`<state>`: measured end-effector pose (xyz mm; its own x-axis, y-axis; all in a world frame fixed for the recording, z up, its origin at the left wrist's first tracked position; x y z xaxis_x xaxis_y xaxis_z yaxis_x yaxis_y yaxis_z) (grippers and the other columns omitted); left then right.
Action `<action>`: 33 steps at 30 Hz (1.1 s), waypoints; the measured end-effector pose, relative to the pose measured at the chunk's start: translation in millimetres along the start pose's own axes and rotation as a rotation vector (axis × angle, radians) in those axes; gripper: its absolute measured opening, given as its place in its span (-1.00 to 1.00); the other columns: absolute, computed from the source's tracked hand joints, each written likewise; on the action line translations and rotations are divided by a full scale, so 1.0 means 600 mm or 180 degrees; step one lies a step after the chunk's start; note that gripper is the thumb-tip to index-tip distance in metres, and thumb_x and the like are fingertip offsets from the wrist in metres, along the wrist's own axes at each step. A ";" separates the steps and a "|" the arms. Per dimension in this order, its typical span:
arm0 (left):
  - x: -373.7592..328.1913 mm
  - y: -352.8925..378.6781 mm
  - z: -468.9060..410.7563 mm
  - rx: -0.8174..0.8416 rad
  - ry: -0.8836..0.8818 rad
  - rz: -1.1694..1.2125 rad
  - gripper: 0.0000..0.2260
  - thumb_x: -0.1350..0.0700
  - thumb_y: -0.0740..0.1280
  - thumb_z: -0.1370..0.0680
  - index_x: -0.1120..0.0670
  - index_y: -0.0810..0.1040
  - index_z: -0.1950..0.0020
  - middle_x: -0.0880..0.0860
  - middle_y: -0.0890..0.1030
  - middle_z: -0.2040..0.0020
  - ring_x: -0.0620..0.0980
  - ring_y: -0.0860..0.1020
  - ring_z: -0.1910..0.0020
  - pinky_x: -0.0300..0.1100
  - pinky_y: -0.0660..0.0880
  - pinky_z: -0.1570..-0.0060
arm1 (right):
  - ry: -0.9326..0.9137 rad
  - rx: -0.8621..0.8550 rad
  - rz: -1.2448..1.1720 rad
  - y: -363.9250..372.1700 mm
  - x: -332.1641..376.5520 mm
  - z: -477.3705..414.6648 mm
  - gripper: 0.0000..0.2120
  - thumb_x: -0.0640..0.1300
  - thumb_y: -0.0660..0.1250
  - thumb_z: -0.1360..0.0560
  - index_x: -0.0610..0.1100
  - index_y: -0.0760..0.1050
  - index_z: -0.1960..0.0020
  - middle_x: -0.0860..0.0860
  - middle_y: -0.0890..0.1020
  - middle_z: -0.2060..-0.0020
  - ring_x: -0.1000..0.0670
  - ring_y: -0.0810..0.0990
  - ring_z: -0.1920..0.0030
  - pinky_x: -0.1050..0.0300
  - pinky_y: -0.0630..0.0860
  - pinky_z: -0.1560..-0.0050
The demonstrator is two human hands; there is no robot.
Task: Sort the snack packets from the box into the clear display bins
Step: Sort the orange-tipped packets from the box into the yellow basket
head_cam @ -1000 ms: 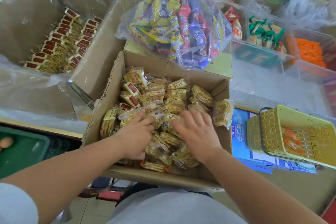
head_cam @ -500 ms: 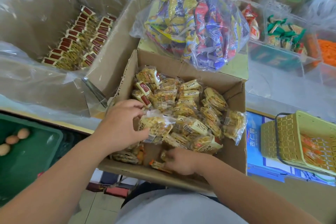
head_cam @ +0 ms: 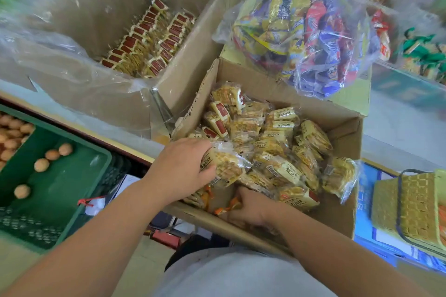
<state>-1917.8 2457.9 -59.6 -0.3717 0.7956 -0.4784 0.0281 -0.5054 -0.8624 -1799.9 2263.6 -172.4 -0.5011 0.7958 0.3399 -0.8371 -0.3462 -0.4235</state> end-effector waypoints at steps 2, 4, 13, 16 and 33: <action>-0.003 -0.005 -0.003 -0.0058 -0.0042 0.0110 -0.77 -0.11 0.35 -0.55 0.03 0.44 0.08 -0.10 0.44 0.25 -0.13 0.41 0.22 -0.22 0.29 0.32 | -0.0020 0.0034 0.0000 -0.004 -0.007 0.003 -0.20 0.34 0.44 -0.39 -0.07 0.32 -0.45 -0.03 0.54 -0.29 -0.07 0.56 -0.19 0.13 0.43 -0.02; -0.004 -0.005 -0.006 -0.0086 -0.0064 0.0152 -0.76 -0.11 0.36 -0.54 0.03 0.43 0.09 -0.10 0.43 0.26 -0.20 0.39 0.22 -0.24 0.27 0.33 | 0.0018 0.0124 0.0002 -0.006 -0.013 0.005 -0.24 0.31 0.46 -0.39 -0.09 0.39 -0.42 -0.04 0.58 -0.22 -0.09 0.58 -0.16 0.16 0.42 0.04; -0.004 0.007 -0.004 -0.0128 -0.0001 0.0168 -0.78 -0.13 0.39 -0.55 -0.05 0.50 -0.08 -0.23 0.38 0.19 -0.03 0.41 0.07 -0.08 0.32 0.12 | -0.0028 0.0348 -0.0617 -0.011 -0.019 0.005 -0.29 0.15 0.57 -0.34 -0.04 0.41 -0.39 0.00 0.55 -0.19 -0.09 0.55 -0.17 0.06 0.51 -0.08; -0.001 0.013 -0.002 -0.0124 -0.0229 0.0350 -0.65 -0.11 0.42 -0.55 0.01 0.56 -0.27 -0.16 0.45 0.04 -0.09 0.40 -0.06 -0.10 0.37 0.01 | -0.0148 0.0312 -0.0775 -0.026 -0.002 0.024 -0.41 0.15 0.60 -0.30 0.05 0.51 -0.25 0.09 0.53 0.00 0.01 0.53 0.00 0.12 0.49 0.13; -0.154 0.047 -0.173 0.0600 -0.0401 0.2363 -0.75 -0.27 0.45 -0.46 -0.22 0.68 -0.07 -0.20 0.70 0.00 -0.03 0.67 -0.08 0.01 0.61 -0.13 | -0.0194 -0.1677 -0.3299 -0.059 -0.087 0.249 -0.70 0.13 0.57 -0.38 0.25 0.58 -0.06 0.14 0.72 0.10 0.14 0.70 0.10 0.33 0.57 0.21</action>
<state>-1786.3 2405.1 -56.7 -0.4201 0.1880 -0.8878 0.1568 -0.9486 -0.2750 -1777.0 2160.4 -49.7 0.3483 0.5465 0.7616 -0.6645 0.7170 -0.2107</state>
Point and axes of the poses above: each hand's wrist, its own z-axis away from the middle knuckle, its own y-axis out of the palm, x = y × z, the point moved 1 cm from there along -z, towards the middle knuckle
